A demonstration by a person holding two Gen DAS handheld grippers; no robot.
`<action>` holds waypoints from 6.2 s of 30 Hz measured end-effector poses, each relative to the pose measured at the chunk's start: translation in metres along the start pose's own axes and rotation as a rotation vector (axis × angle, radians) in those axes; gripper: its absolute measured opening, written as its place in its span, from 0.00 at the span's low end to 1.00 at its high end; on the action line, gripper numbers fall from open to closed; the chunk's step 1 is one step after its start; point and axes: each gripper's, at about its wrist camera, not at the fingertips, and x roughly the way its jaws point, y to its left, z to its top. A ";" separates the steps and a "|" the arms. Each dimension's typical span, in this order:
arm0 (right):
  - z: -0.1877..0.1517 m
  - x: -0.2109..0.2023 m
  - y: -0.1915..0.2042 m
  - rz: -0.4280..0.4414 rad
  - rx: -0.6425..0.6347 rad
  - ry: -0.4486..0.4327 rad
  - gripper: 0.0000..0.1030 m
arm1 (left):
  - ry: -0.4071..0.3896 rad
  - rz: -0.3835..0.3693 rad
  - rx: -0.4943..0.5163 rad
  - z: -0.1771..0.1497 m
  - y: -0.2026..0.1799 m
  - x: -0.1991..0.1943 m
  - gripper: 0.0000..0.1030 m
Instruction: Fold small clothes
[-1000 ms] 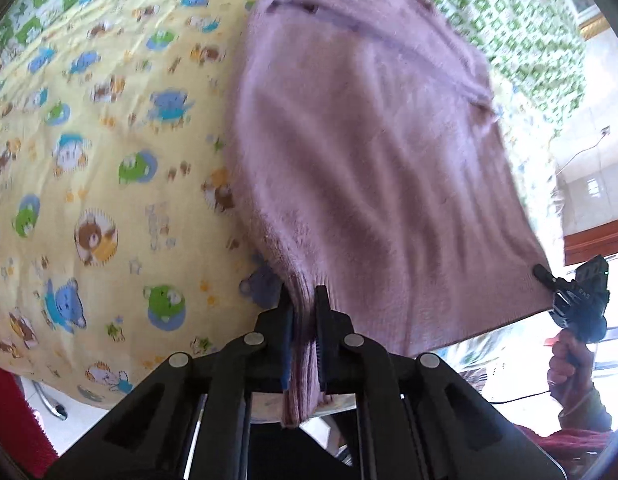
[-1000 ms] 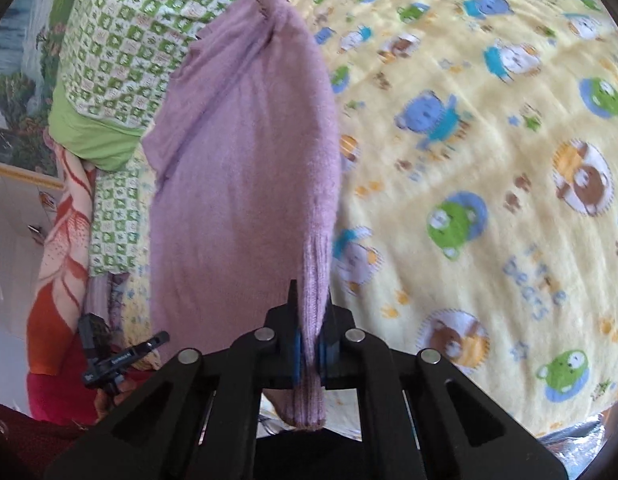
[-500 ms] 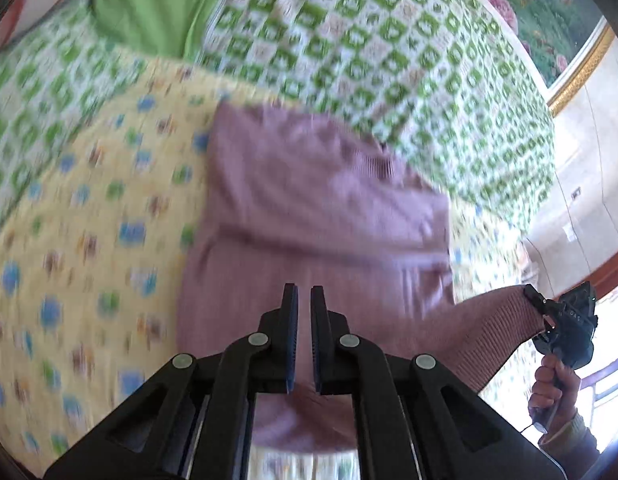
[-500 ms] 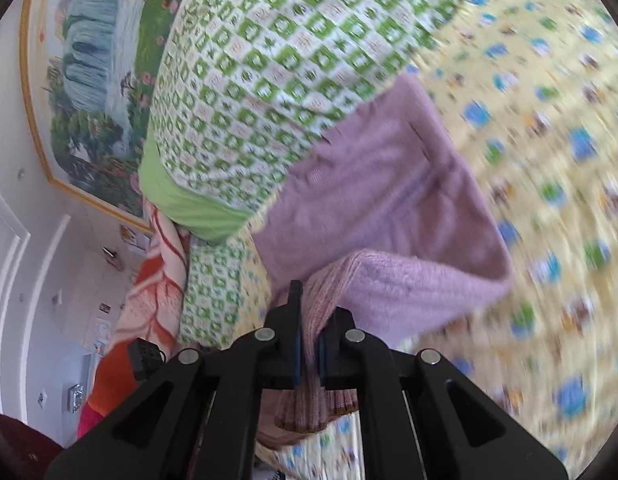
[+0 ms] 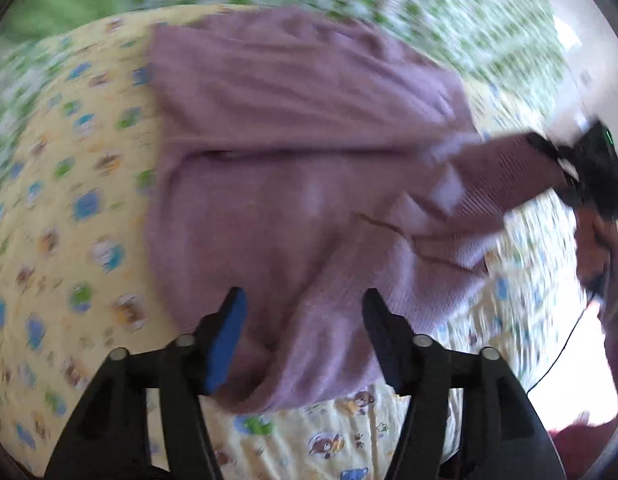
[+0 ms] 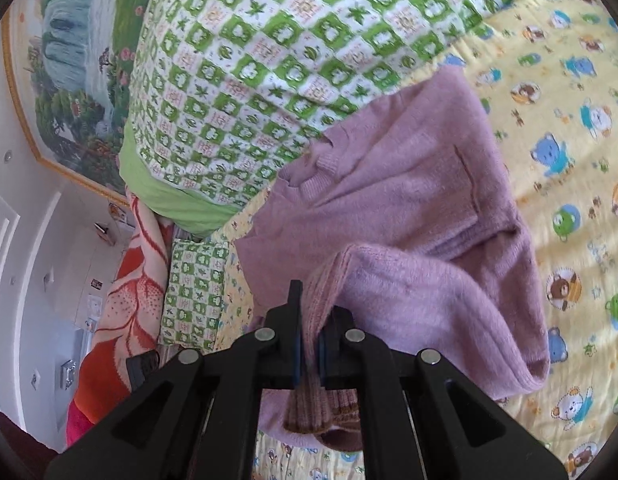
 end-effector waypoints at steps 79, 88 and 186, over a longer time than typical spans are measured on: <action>0.121 0.111 -0.008 -0.354 -0.311 -0.124 0.11 | -0.331 0.206 -0.143 0.190 0.081 0.008 0.37; 0.048 0.125 -0.020 -0.330 -0.332 0.057 0.48 | -0.178 0.200 -0.203 0.120 0.085 0.057 0.40; 0.140 0.106 0.098 -0.093 -0.405 0.126 0.14 | -0.298 -0.202 0.112 0.132 -0.198 0.024 0.09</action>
